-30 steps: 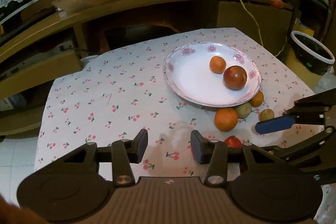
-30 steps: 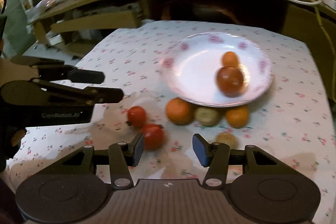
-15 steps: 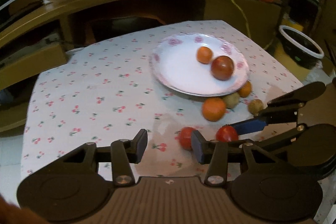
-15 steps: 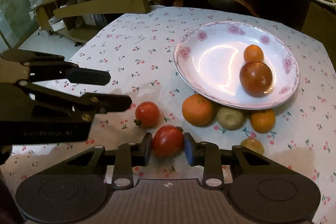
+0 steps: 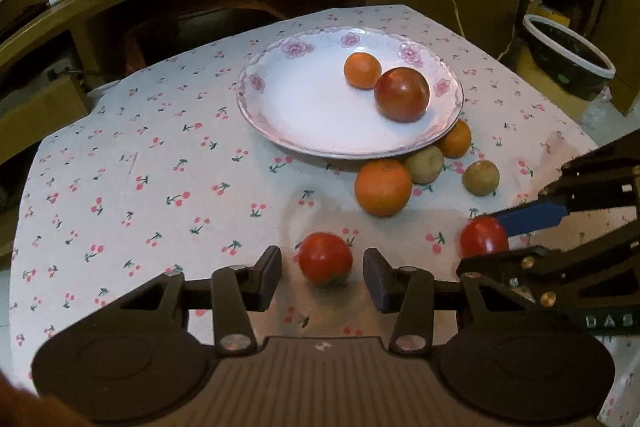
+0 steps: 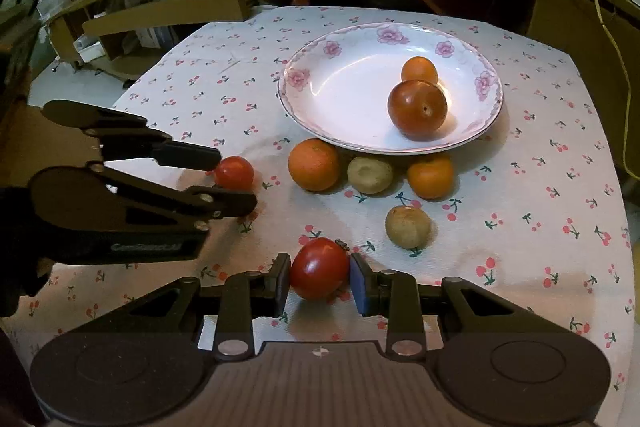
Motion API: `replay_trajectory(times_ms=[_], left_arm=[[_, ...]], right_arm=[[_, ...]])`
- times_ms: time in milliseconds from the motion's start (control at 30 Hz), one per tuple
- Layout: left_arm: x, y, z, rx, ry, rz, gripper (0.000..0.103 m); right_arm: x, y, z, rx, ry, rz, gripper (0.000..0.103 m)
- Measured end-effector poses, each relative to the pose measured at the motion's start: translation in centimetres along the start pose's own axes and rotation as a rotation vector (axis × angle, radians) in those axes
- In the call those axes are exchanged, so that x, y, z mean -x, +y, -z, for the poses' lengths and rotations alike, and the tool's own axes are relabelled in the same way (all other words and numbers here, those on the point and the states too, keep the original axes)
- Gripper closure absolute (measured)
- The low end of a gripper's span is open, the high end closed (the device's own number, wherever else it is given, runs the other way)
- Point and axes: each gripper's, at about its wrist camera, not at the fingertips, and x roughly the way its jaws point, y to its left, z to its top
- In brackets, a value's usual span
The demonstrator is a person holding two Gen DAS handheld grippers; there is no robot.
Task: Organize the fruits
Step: 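Grasp a red tomato with the left tool while the right tool grasps another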
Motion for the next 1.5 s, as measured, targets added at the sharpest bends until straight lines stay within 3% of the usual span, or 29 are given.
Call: replay_trajectory(times_ms=[200,333,733,900,1200,1500], left_arm=[[-0.1,-0.8,-0.2,-0.022,-0.001,-0.002,0.069],[0.2,-1.0,0.1,-0.025,0.005,0.010,0.070],[2.7,-3.0,2.2,-0.058,0.012,0.068,0.070],[2.7,-3.1,3.0,-0.079,0.027,0.056,0.068],[3.0,-2.6,3.4,-0.071,0.026,0.051,0.057],[2.9,-2.8,3.4,-0.057,0.022,0.050,0.057]], right_arm=[[0.3,-0.6,0.2,0.003,-0.004,-0.007,0.070],[0.4,-0.8,0.4,0.007,-0.008,0.000,0.070],[1.7,0.2,1.5,0.067,0.003,-0.016,0.071],[1.8,0.2,2.3,0.094,0.015,-0.025,0.070],[1.7,-0.3,2.3,0.077,0.008,-0.037,0.060],[1.8,-0.2,2.3,0.071,0.004,-0.038,0.059]])
